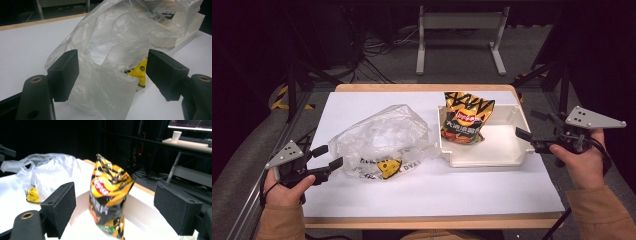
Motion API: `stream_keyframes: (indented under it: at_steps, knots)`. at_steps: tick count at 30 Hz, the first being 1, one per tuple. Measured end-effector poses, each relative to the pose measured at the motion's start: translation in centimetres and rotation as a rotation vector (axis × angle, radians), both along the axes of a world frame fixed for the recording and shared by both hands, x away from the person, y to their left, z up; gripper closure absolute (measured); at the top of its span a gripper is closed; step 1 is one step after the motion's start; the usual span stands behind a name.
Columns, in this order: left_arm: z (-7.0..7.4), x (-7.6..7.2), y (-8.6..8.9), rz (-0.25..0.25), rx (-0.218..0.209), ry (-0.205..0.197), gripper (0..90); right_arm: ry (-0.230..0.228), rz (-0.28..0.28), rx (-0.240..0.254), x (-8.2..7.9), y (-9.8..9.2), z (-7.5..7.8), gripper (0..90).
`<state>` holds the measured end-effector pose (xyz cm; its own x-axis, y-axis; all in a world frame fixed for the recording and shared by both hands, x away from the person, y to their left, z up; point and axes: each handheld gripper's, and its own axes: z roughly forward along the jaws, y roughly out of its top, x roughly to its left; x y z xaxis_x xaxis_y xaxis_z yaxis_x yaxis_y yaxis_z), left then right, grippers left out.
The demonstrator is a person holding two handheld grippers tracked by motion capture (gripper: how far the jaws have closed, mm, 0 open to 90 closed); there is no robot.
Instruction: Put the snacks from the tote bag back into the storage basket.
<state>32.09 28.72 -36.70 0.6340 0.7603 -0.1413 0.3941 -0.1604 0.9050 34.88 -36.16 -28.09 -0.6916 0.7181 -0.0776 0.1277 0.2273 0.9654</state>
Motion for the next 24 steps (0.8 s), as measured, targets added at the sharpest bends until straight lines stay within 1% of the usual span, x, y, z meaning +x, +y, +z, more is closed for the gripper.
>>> stream_keyframes:
  at_steps: [1, 2, 3, 4, 5, 7, 8, 9, 10, 11, 13, 14, 15, 17, 18, 19, 21, 22, 24]
  knots:
    - [0.0, 0.0, 0.0, 0.0, 0.0, 0.0, 27.3, 0.0, 0.0, 0.0, 0.0, 0.0, 0.0, 17.5]
    - [-0.1, -0.1, 0.0, 0.004, -0.001, -0.004, 27.3, 0.011, -0.022, -0.007, -0.5, -0.2, -0.6, 17.3]
    - [-0.1, -0.1, 0.0, 0.004, -0.001, -0.004, 27.3, 0.011, -0.022, -0.007, -0.5, -0.2, -0.6, 17.3]
    - [-0.3, -0.3, 0.0, 0.001, -0.01, -0.006, 27.3, 0.007, -0.047, -0.023, -1.0, -0.5, -1.4, 16.9]
    - [-0.3, -0.3, 0.0, 0.001, -0.01, -0.006, 27.3, 0.006, -0.056, -0.022, -1.2, -0.6, -1.7, 16.8]
    - [-0.6, -0.8, 0.0, -0.006, -0.038, -0.01, 27.3, 0.012, -0.072, -0.016, -1.6, -0.9, -2.5, 16.8]
    - [-0.6, -0.8, 0.0, -0.006, -0.038, -0.01, 27.3, 0.012, -0.072, -0.016, -1.6, -0.9, -2.5, 16.8]
    - [-0.7, -0.9, 0.0, -0.006, -0.04, -0.011, 27.3, 0.013, -0.092, 0.006, -2.1, -1.1, -3.4, 16.8]
    - [-0.9, -1.2, 0.0, -0.004, -0.037, -0.011, 27.3, 0.016, -0.094, 0.019, -2.2, -1.3, -3.8, 16.9]
    - [-0.9, -1.2, 0.0, -0.004, -0.037, -0.011, 27.3, 0.016, -0.094, 0.019, -2.2, -1.3, -3.8, 16.9]
    - [-1.0, -1.4, 0.0, -0.003, -0.039, -0.018, 27.4, 0.017, -0.1, 0.048, -2.6, -1.5, -4.9, 18.1]
    - [-1.1, -1.5, 0.1, 0.0, -0.038, -0.023, 27.4, 0.022, -0.098, 0.055, -2.6, -1.5, -5.3, 18.0]
    - [-1.1, -1.6, 0.1, 0.001, -0.036, -0.024, 27.4, 0.035, -0.092, 0.057, -2.8, -1.6, -6.3, 17.9]
    - [-1.3, -1.6, 0.1, 0.007, -0.046, -0.024, 27.4, 0.034, -0.093, 0.053, -2.8, -1.7, -6.6, 17.9]
    - [-1.4, -1.6, 0.0, 0.009, -0.044, -0.025, 27.4, 0.028, -0.091, 0.046, -2.9, -1.7, -7.5, 17.5]
    - [-1.5, -1.6, 0.0, 0.007, -0.041, -0.024, 27.4, 0.028, -0.091, 0.046, -2.9, -1.7, -7.5, 17.5]
    - [-1.8, -1.5, -0.3, 0.005, -0.031, -0.025, 27.4, 0.022, -0.091, 0.047, -3.0, -1.7, -8.1, 17.5]
    - [-1.9, -1.5, -0.4, 0.006, -0.027, -0.024, 27.4, 0.019, -0.096, 0.041, -3.0, -1.6, -8.6, 17.5]
    - [-2.1, -1.5, -0.6, 0.013, -0.026, -0.03, 27.5, 0.03, -0.102, 0.012, -2.8, -1.3, -9.4, 17.5]
